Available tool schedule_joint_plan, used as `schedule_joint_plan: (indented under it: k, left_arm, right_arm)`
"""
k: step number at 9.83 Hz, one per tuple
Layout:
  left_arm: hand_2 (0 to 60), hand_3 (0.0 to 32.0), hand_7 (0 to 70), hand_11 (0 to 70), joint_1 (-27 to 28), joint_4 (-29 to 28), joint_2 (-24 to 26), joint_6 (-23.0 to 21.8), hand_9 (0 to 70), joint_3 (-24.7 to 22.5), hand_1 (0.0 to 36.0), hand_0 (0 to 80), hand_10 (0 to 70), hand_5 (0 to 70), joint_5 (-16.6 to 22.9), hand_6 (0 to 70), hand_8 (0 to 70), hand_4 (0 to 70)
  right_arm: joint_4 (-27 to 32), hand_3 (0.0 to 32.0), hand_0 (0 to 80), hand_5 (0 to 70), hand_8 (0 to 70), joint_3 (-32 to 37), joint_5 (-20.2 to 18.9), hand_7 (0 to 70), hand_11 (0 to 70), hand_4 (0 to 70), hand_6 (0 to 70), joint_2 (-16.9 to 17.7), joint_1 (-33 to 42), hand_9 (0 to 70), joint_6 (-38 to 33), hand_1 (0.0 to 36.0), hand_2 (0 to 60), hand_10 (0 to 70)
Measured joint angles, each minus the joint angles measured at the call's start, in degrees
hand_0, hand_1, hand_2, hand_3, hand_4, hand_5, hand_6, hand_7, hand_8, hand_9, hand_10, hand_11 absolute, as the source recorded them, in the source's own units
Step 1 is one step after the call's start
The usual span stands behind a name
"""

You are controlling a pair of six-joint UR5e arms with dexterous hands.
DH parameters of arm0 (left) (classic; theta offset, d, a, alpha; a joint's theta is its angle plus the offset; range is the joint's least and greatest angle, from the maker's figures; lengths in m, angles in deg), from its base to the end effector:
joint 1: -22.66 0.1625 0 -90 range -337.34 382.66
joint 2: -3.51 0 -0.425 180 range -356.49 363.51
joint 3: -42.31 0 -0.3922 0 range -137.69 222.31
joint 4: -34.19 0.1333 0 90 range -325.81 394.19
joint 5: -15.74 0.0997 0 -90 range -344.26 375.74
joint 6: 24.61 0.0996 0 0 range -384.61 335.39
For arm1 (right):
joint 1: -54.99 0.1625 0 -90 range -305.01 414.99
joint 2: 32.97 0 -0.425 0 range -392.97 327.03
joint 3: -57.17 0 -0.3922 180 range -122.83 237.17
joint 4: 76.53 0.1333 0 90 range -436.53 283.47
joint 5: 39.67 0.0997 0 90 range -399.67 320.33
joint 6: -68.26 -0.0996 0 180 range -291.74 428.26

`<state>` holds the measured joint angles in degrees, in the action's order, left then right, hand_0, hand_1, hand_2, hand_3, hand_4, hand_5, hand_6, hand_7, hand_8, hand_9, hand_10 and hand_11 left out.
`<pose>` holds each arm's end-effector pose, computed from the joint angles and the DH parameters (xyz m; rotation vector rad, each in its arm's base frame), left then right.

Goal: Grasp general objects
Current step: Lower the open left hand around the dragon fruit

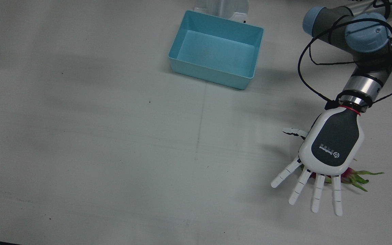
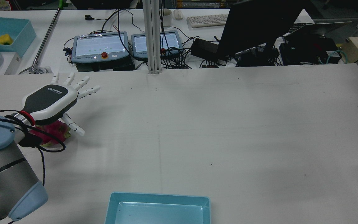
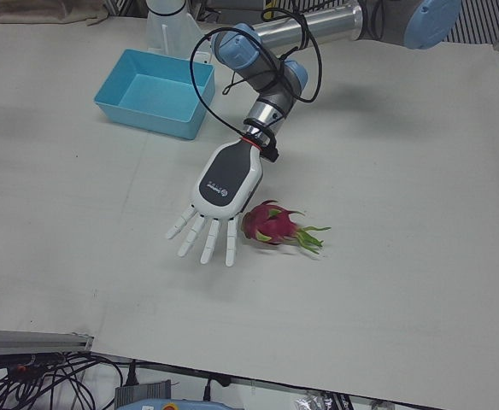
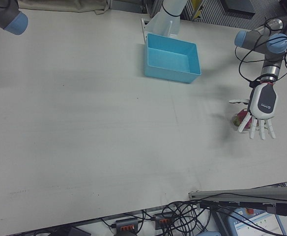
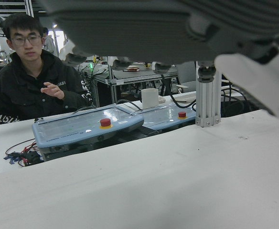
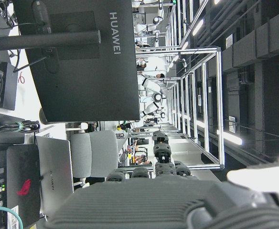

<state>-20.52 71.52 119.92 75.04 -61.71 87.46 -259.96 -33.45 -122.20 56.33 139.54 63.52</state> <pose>0.3157 -0.5219 0.3832 0.9594 1.3660 -0.7051 0.0988 -0.5040 0.6817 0.0453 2.1252 -2.2012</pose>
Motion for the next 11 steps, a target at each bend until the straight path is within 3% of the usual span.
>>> schedule_joint_plan:
  k: [1,5,8,9,11]
  left_arm:
    - [6.4,24.4,0.0,0.0,-1.1,-0.4,-0.7,-0.1,0.0,0.3,15.5,45.1,0.0,0.0,0.5,0.0,0.0,0.0]
    - [9.6,26.2,0.0,0.0,-2.0,-2.9,-7.6,0.3,0.0,0.5,17.8,46.2,0.0,0.0,1.0,0.0,0.0,0.0]
    - [13.3,27.6,0.0,0.0,-2.1,-3.8,-9.9,0.6,0.0,0.6,21.6,47.9,0.0,0.0,1.0,0.0,0.0,0.0]
    - [17.2,28.0,0.0,0.0,-2.0,-4.2,-10.3,1.2,0.0,0.7,24.4,49.1,0.0,0.0,1.0,0.0,0.0,0.0]
    - [17.2,27.8,0.0,0.0,-1.6,-4.9,-10.9,2.8,0.0,0.8,24.4,49.1,0.0,0.0,1.1,0.0,0.0,0.0]
  right_arm:
    - [0.0,0.0,0.0,0.0,0.0,0.0,0.0,0.0,0.0,0.0,0.0,0.0,0.0,0.0,0.0,0.0,0.0,0.0]
    - [0.0,0.0,0.0,0.0,0.0,0.0,0.0,0.0,0.0,0.0,0.0,0.0,0.0,0.0,0.0,0.0,0.0,0.0]
    - [0.0,0.0,0.0,0.0,0.0,0.0,0.0,0.0,0.0,0.0,0.0,0.0,0.0,0.0,0.0,0.0,0.0,0.0]
    - [0.0,0.0,0.0,0.0,0.0,0.0,0.0,0.0,0.0,0.0,0.0,0.0,0.0,0.0,0.0,0.0,0.0,0.0]
    - [0.0,0.0,0.0,0.0,0.0,0.0,0.0,0.0,0.0,0.0,0.0,0.0,0.0,0.0,0.0,0.0,0.0,0.0]
